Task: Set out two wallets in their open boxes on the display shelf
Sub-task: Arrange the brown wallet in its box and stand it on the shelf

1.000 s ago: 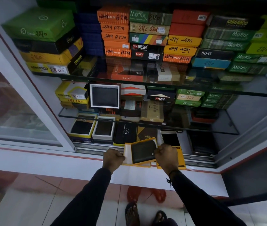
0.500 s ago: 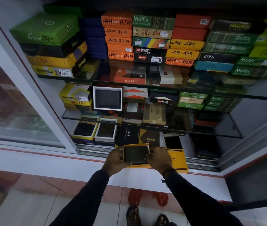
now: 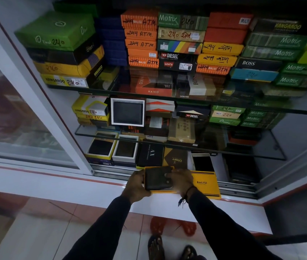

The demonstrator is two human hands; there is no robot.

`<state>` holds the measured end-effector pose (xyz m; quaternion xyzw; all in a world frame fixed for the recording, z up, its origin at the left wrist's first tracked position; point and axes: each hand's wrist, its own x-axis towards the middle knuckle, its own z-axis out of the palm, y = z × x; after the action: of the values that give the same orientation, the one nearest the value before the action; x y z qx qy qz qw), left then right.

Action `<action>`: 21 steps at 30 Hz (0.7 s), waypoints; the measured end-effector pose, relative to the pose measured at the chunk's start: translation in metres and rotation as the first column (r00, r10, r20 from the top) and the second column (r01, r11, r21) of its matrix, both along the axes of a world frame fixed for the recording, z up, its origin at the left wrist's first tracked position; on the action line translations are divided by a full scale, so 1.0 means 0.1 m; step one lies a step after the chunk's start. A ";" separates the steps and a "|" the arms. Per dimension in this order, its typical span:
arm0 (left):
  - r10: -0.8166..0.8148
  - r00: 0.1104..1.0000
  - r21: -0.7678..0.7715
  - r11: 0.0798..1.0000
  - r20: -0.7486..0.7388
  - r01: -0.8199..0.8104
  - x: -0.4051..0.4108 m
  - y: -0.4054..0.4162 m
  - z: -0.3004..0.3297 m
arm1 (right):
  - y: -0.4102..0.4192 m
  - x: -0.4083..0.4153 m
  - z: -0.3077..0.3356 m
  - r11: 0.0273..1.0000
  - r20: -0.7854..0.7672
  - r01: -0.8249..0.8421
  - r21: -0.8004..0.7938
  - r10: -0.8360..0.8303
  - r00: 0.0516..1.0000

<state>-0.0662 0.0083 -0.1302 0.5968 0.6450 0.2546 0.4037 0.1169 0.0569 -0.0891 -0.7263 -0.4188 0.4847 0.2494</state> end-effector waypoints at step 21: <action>0.182 0.468 -0.247 0.966 0.865 0.081 0.15 -0.02 0.72 | -0.23 0.53 0.45 0.948 -0.866 -0.267 -0.173 -0.017 0.500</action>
<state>-0.0515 0.0062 -0.0587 0.3039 0.3889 0.4526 0.7427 0.1694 0.0339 -0.0441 -0.3858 -0.2178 0.8516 0.2800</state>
